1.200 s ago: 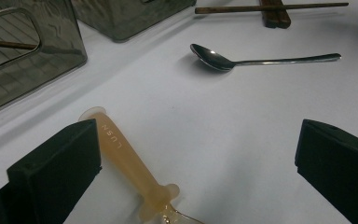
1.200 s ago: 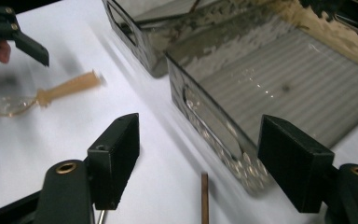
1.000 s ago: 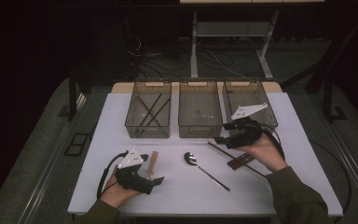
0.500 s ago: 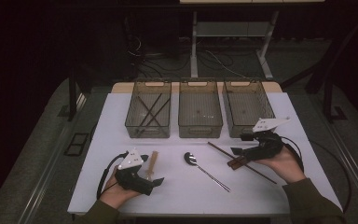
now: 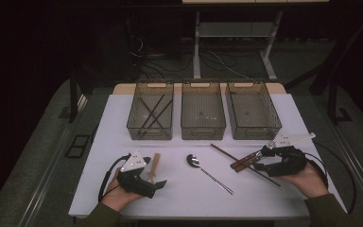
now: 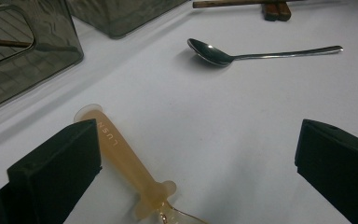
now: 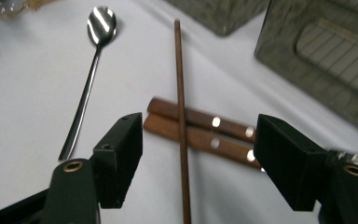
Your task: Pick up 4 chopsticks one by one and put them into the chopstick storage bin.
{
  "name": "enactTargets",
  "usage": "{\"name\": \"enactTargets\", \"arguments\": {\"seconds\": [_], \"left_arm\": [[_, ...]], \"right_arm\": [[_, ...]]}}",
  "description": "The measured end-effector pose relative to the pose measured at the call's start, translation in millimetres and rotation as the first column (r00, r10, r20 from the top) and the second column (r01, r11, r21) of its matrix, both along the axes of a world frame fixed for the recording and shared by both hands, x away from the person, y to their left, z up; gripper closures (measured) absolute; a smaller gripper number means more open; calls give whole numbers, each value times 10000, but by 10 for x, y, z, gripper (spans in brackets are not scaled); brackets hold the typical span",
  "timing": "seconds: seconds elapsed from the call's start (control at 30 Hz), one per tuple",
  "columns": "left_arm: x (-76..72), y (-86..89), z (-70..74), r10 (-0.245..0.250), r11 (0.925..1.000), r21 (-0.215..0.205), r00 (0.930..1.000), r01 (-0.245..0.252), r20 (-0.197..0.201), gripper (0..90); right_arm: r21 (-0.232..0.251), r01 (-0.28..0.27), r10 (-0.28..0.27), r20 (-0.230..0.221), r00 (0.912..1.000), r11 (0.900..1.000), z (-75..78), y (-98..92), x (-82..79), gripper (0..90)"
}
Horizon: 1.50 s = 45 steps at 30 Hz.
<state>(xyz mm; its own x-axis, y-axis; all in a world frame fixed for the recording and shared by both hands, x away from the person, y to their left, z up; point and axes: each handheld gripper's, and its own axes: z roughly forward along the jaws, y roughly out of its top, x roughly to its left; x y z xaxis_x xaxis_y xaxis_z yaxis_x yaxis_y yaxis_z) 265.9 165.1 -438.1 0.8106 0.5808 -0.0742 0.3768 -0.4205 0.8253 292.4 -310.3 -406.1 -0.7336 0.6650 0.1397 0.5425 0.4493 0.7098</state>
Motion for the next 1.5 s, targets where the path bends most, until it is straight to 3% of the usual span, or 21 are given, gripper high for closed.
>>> {"name": "enactTargets", "arguments": {"seconds": [0.33,0.53,1.03,1.27,1.5], "left_arm": [[1,-2,0,12,10000,15,10000,-12,-2,0],[0,0,1,4,10000,9,10000,-4,7,0],[0,-6,0,-34,10000,57,10000,34,12,0],[-3,-11,-1,-40,10000,66,10000,40,11,0],[3,-12,-9,-51,10000,77,10000,51,-38,0]], "right_arm": [[-294,-272,257,-508,9984,9992,-196,-35,-125,435],[-900,-315,254,-676,9974,9954,-295,35,-92,536],[-1683,-793,756,-280,9967,9825,-359,107,-82,739],[-1680,-959,926,-277,9953,9811,-362,100,-76,825],[-1632,-985,949,-297,9950,9817,-363,93,-68,833]]}}
